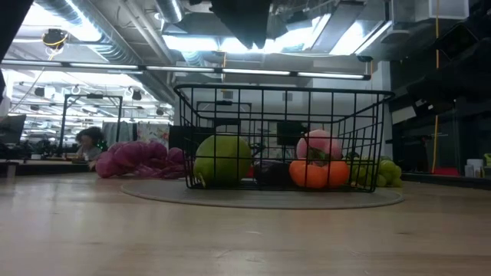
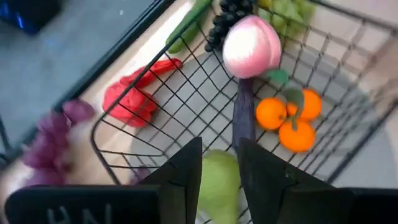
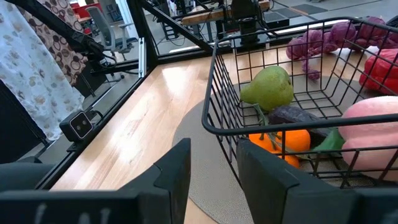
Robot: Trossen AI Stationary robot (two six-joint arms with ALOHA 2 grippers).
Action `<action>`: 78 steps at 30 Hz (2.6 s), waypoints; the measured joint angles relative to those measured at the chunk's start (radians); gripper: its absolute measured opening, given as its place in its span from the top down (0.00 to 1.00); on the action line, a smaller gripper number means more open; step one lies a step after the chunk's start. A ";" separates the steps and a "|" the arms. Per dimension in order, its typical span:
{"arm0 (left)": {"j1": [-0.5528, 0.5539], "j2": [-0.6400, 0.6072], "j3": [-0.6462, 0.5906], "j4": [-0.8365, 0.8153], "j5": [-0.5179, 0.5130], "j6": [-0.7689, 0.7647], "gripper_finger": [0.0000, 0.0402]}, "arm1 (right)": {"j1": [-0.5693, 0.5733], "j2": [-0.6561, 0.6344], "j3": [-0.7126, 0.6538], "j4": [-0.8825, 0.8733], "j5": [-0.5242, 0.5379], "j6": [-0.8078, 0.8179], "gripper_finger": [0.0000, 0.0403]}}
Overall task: Build produce basket
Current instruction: Put the banana into the wire basket
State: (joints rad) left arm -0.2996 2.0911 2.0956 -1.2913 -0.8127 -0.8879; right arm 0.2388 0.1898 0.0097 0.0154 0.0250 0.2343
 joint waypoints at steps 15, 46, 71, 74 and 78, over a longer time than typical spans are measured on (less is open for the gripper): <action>0.068 -0.157 -0.038 -0.277 -0.088 0.165 0.76 | 0.000 -0.003 0.000 0.176 0.239 -0.067 0.68; 0.281 -1.304 -1.572 1.007 0.009 0.563 0.76 | -0.064 0.006 0.000 0.940 0.523 -0.767 0.68; 0.381 -1.549 -1.958 1.350 0.498 0.705 0.76 | -0.160 0.034 0.001 0.863 0.478 -0.621 0.68; 0.378 -1.610 -1.993 1.369 0.583 0.792 0.76 | -0.160 0.034 0.001 0.862 0.478 -0.621 0.68; 0.378 -1.700 -2.038 1.359 0.598 0.813 0.76 | -0.160 0.034 0.001 0.862 0.478 -0.598 0.68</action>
State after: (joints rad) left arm 0.0784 0.3908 0.0581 0.0678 -0.2145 -0.0753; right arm 0.0788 0.2234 0.0104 0.8771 0.5034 -0.3635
